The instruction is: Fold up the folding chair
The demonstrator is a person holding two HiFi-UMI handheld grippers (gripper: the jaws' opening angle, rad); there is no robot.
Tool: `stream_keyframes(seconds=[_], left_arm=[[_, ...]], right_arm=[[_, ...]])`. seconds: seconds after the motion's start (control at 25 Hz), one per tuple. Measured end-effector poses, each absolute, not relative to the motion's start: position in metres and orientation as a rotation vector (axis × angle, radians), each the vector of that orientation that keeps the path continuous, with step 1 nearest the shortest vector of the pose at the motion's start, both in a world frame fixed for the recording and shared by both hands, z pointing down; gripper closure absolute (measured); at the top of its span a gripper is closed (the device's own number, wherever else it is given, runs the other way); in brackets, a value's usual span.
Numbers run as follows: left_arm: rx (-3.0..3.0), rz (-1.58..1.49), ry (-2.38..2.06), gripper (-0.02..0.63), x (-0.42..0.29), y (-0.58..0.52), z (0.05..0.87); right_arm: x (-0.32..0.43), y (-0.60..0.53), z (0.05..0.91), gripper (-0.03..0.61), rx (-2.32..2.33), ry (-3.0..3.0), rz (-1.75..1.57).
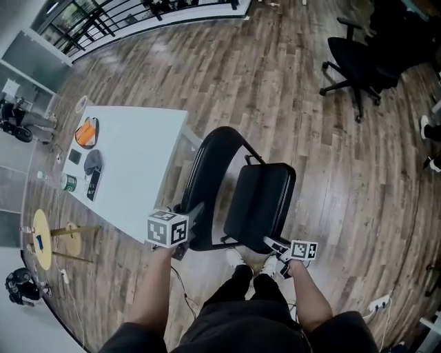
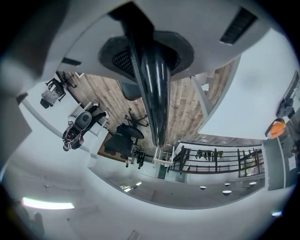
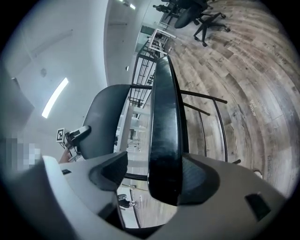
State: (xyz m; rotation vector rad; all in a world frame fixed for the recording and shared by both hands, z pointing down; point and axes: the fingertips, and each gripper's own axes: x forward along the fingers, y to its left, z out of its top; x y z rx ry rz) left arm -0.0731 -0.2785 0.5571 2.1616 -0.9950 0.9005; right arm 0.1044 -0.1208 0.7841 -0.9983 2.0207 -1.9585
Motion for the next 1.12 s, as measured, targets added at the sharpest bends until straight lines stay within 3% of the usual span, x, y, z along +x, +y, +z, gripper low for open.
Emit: stream_keyframes(seconds=[0.64, 1.12], left_arm=[[2.162, 0.889, -1.001, 0.538, -0.126, -0.287, 0.522], [2.176, 0.910, -1.051, 0.538, -0.186, -0.314, 0.509]], right_arm=[[-0.067, -0.183, 0.692, 0.236, -0.757, 2.205, -1.917], [-0.197, -0.238, 0.678, 0.236, -0.630, 2.320, -1.941]])
